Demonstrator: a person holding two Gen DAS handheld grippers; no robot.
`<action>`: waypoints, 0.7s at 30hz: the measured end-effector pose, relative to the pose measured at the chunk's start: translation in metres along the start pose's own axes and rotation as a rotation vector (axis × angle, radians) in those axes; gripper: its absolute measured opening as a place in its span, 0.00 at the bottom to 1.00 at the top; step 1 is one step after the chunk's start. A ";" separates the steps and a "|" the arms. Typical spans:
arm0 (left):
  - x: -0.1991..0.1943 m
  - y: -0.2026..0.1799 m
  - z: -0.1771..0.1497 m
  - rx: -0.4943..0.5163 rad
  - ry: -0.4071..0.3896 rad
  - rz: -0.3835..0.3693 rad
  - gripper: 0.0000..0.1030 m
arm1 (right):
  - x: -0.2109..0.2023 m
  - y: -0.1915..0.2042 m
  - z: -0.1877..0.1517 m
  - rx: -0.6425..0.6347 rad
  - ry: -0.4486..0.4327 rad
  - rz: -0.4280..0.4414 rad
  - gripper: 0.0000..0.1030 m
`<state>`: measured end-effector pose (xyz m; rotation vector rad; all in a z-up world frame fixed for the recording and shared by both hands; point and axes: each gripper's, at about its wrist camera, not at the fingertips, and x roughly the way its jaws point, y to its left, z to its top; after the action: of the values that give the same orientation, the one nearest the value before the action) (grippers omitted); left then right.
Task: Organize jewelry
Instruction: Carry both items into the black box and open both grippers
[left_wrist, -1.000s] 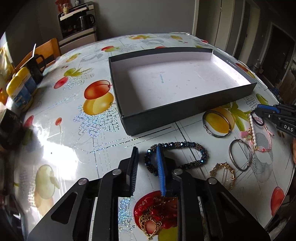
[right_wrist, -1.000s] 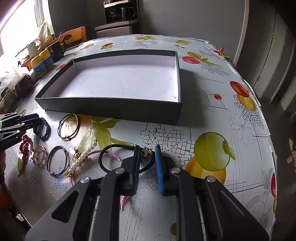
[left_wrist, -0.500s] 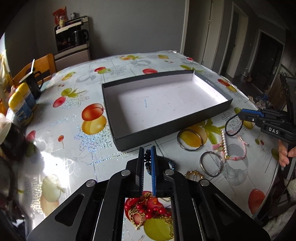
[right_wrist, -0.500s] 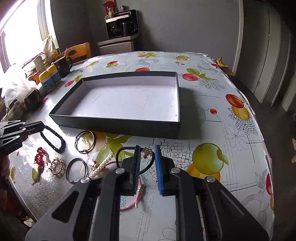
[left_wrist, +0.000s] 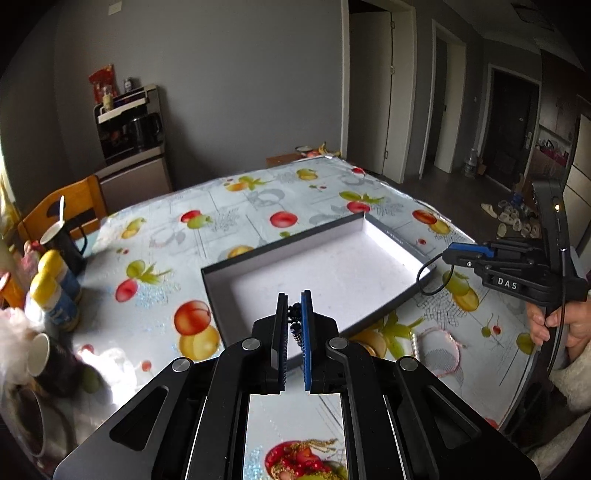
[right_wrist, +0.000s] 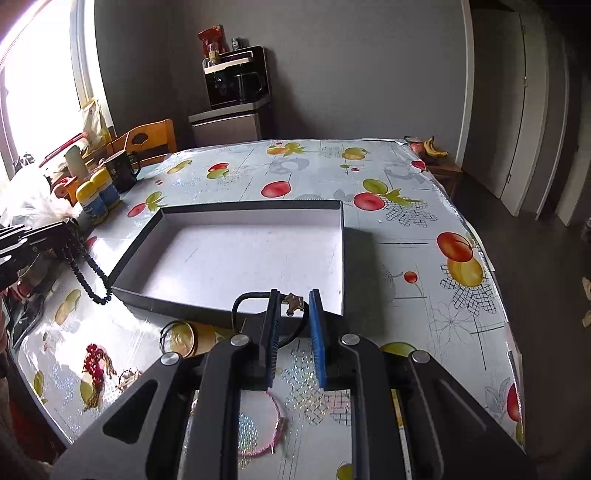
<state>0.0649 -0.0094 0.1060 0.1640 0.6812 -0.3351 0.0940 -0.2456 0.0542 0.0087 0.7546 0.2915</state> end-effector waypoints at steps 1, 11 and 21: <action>0.005 0.001 0.008 0.004 0.000 0.002 0.07 | 0.005 -0.002 0.006 0.011 -0.001 -0.003 0.15; 0.079 0.026 0.051 -0.005 0.061 0.041 0.07 | 0.055 -0.013 0.058 0.061 -0.005 -0.040 0.15; 0.147 0.046 0.051 -0.098 0.134 -0.051 0.07 | 0.118 -0.016 0.076 0.129 0.052 0.017 0.15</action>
<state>0.2181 -0.0164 0.0528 0.0760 0.8337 -0.3412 0.2307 -0.2226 0.0280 0.1296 0.8243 0.2593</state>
